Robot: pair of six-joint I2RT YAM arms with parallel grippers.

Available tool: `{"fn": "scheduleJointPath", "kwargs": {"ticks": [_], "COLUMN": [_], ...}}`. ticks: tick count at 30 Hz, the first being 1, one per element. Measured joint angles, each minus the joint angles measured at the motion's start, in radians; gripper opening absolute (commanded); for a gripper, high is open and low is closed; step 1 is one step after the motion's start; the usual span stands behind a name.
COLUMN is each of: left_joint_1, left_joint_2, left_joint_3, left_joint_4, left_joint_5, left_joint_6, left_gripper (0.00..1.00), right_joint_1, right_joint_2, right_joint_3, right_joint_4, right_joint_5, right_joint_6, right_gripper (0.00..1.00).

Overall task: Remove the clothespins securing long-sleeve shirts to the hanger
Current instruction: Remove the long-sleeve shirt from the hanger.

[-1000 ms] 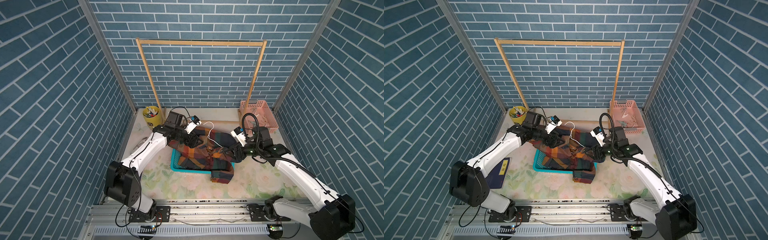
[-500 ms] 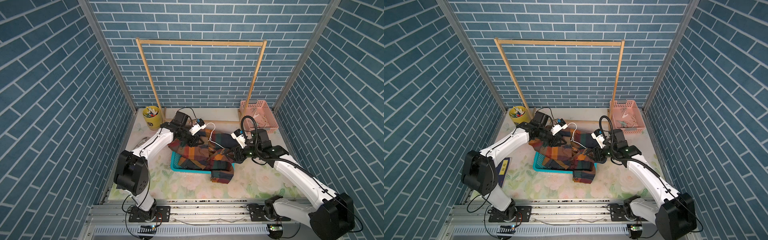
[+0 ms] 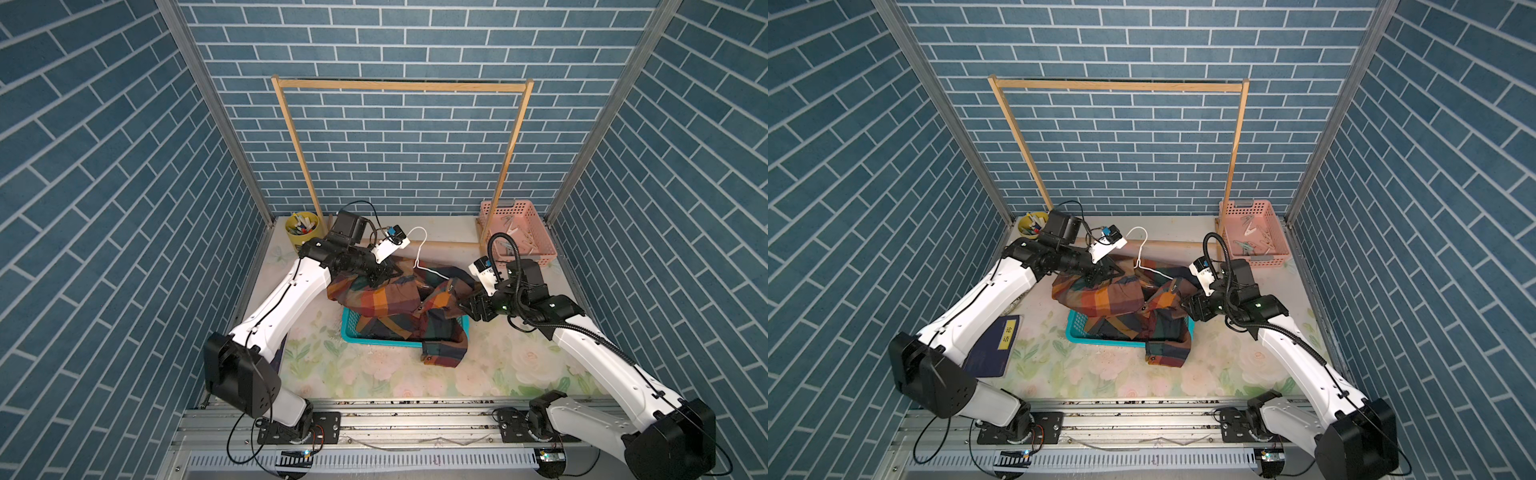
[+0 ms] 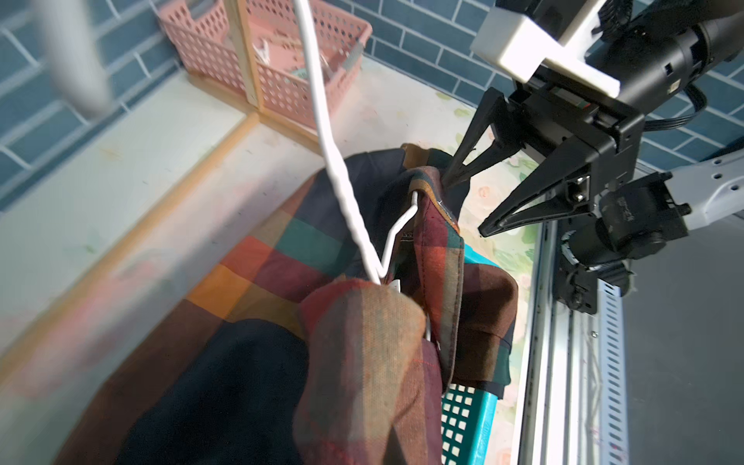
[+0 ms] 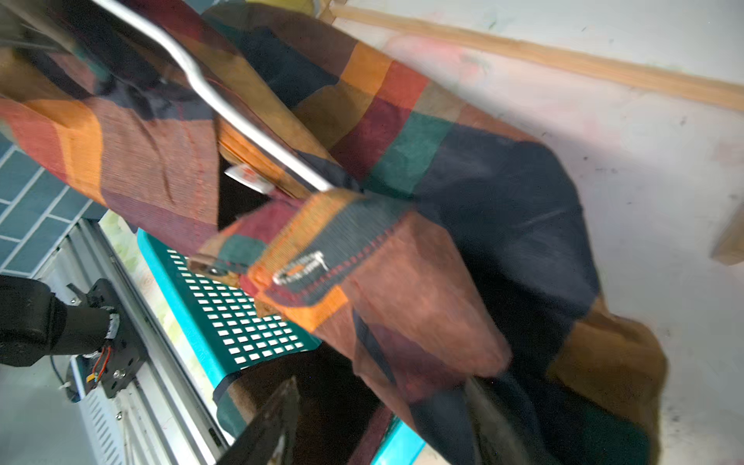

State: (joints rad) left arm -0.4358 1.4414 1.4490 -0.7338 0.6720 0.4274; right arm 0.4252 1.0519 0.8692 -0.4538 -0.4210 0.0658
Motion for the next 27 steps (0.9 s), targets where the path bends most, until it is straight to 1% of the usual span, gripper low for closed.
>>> {"fn": "scheduleJointPath", "kwargs": {"ticks": [4, 6, 12, 16, 19, 21, 24, 25, 27], "left_joint_1": [0.006, 0.011, 0.015, 0.016, 0.023, 0.031, 0.048, 0.055, 0.069], "left_joint_2": [-0.141, -0.173, -0.174, -0.183, -0.196, -0.208, -0.229, -0.237, -0.249], "left_joint_3": [-0.066, -0.074, -0.074, -0.081, -0.088, -0.090, -0.090, -0.090, -0.090], "left_joint_4": [0.038, 0.040, 0.042, 0.043, 0.047, 0.055, 0.072, 0.079, 0.090], "left_joint_5": [-0.047, -0.062, -0.085, -0.089, -0.090, -0.089, -0.090, -0.089, -0.084], "left_joint_6": [0.015, 0.021, 0.035, 0.037, 0.037, 0.035, 0.032, 0.031, 0.029], "left_gripper": [0.00, 0.00, 0.00, 0.00, 0.00, 0.00, 0.00, 0.00, 0.00], "right_joint_1": [-0.027, -0.033, -0.035, -0.036, -0.037, -0.037, -0.037, -0.037, -0.037], "right_joint_2": [-0.024, -0.024, 0.013, 0.067, 0.113, 0.132, 0.148, 0.149, 0.148], "right_joint_3": [0.022, 0.035, 0.113, 0.126, 0.135, 0.136, 0.136, 0.136, 0.136], "right_joint_4": [0.015, 0.020, 0.034, 0.073, 0.081, 0.082, 0.080, 0.080, 0.083], "right_joint_5": [0.027, 0.037, 0.023, -0.027, -0.097, -0.139, -0.180, -0.190, -0.204], "right_joint_6": [-0.023, -0.032, -0.075, -0.089, -0.098, -0.102, -0.113, -0.119, -0.127], "right_gripper": [0.72, 0.73, 0.74, 0.74, 0.73, 0.70, 0.63, 0.57, 0.37]}}
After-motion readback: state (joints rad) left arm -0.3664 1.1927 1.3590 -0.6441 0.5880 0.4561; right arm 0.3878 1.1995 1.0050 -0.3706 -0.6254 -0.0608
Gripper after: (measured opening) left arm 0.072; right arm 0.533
